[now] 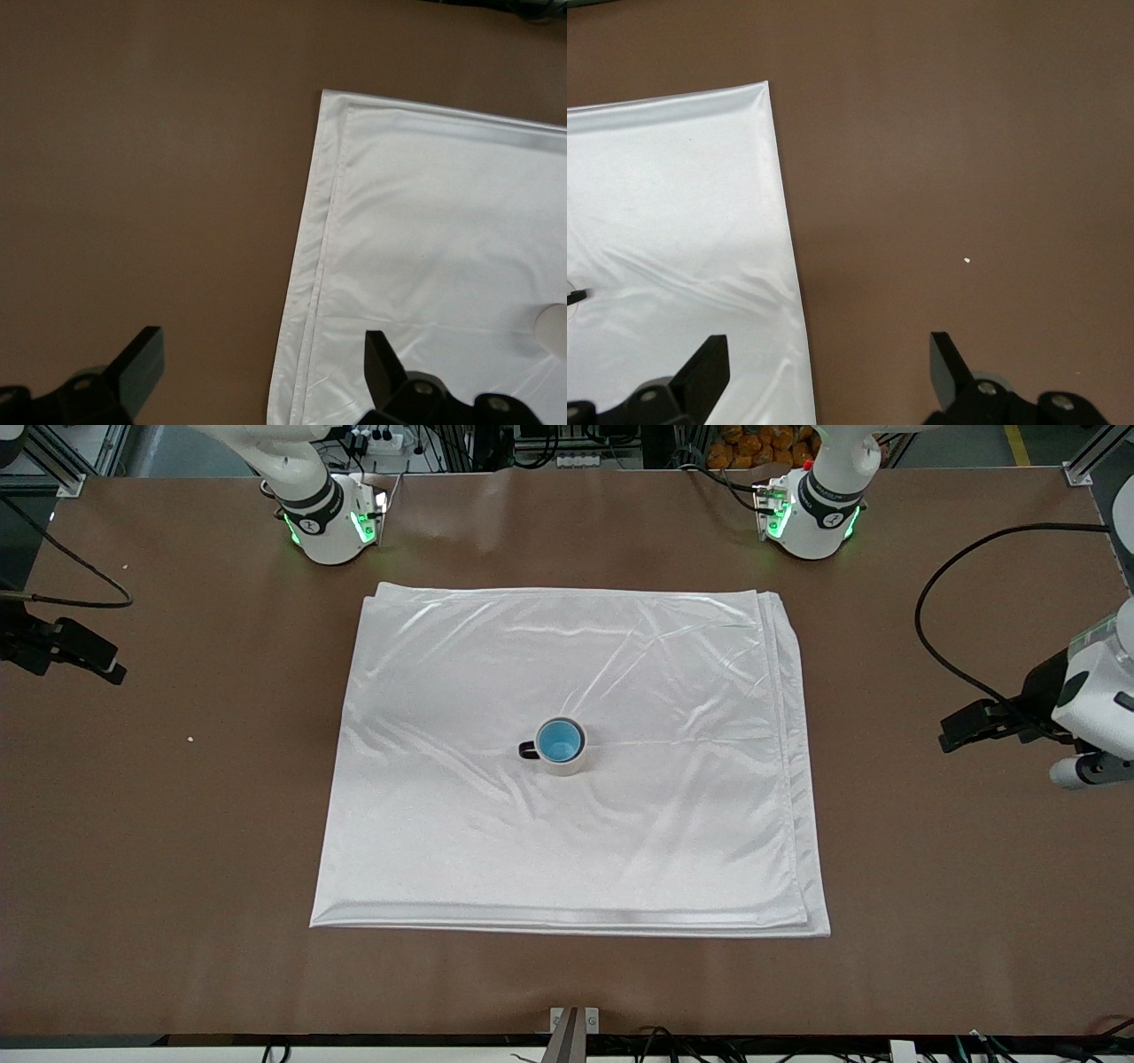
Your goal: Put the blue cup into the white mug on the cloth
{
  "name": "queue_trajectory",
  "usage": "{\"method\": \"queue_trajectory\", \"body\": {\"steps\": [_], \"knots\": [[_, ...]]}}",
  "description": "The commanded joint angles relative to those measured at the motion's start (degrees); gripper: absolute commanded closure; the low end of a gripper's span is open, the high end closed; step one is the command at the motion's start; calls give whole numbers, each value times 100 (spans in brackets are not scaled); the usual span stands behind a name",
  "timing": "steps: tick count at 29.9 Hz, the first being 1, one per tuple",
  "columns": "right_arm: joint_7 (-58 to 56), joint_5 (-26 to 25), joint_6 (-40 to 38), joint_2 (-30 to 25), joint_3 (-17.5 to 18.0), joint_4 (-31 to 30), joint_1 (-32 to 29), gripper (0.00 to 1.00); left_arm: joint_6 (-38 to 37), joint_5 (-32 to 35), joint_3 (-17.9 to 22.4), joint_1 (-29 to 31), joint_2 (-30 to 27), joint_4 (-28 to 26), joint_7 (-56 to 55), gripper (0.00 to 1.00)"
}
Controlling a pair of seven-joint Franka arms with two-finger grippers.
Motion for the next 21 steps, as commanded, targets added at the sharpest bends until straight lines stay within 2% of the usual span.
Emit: {"method": "queue_trajectory", "body": {"steps": [1,14,21], "knots": [[3,53,54,-51,23,-62,-22,0,-167,-69,-89,104,-256,-73,122,0],[3,71,54,-51,41,-62,-4,0,-581,-77,-97,104,-511,-152,227,0],[3,71,80,-51,50,-54,31,0,-590,-113,-97,113,-784,-460,482,0]]}}
